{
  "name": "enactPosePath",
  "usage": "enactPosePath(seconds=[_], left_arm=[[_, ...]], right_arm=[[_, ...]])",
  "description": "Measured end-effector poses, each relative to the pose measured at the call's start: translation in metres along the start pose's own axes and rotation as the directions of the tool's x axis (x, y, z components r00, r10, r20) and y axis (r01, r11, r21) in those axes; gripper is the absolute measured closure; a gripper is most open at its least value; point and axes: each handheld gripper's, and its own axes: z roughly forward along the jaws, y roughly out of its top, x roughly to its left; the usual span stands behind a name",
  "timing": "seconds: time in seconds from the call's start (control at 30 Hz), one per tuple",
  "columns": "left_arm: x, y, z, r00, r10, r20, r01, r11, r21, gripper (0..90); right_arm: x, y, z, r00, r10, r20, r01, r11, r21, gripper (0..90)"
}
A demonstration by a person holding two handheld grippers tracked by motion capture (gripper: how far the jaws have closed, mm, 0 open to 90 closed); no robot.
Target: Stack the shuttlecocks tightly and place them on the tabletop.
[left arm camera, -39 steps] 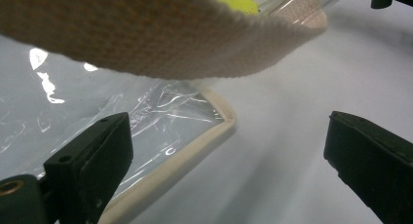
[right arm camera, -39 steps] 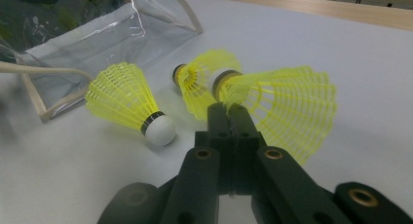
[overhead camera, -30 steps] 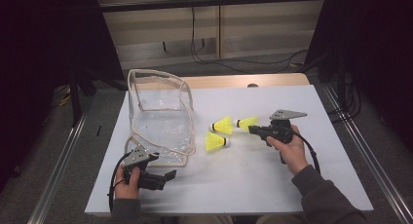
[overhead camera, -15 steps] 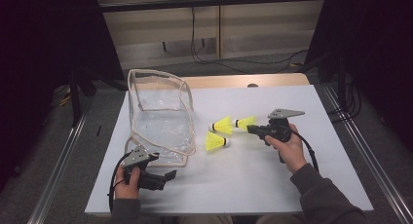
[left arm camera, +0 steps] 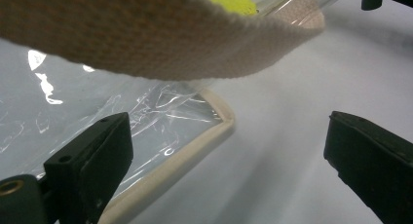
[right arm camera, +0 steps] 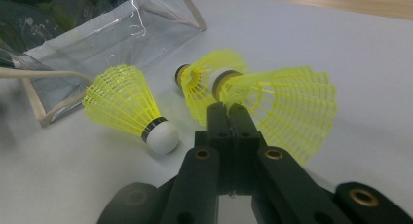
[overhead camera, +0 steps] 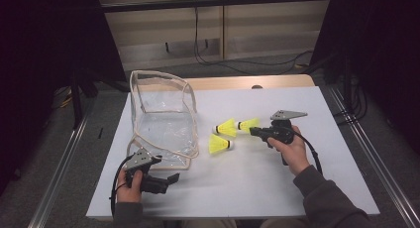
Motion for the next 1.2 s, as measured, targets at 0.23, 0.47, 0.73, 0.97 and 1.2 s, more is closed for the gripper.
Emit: enactPosePath(seconds=[0.23, 0.47, 0.73, 0.97, 1.2], left_arm=[[0.000, 0.000, 0.000, 1.0000, -0.001, -0.002, 0.001, 1.0000, -0.002, 3.9], [0.000, 0.000, 0.000, 1.0000, 0.000, -0.001, 0.000, 1.0000, 0.000, 3.9], [0.000, 0.000, 0.000, 1.0000, 0.002, 0.001, -0.002, 1.0000, -0.002, 3.9], [0.000, 0.000, 0.000, 1.0000, 0.004, -0.001, -0.004, 1.0000, 0.005, 3.9], [0.000, 0.000, 0.000, 1.0000, 0.004, 0.000, -0.004, 1.0000, 0.001, 3.9]], right_arm=[[0.001, 0.001, 0.003, 1.0000, -0.007, -0.001, 0.007, 1.000, 0.003, 89.7], [0.002, 0.001, 0.007, 0.9999, -0.009, -0.007, 0.009, 1.000, 0.012, 89.7], [0.003, 0.002, 0.011, 0.9999, -0.013, -0.009, 0.013, 1.000, 0.021, 89.7], [0.003, 0.002, 0.014, 0.9998, -0.020, -0.009, 0.020, 1.000, 0.021, 89.7], [0.004, 0.002, 0.016, 0.9998, -0.018, -0.012, 0.018, 0.999, 0.026, 89.6]])
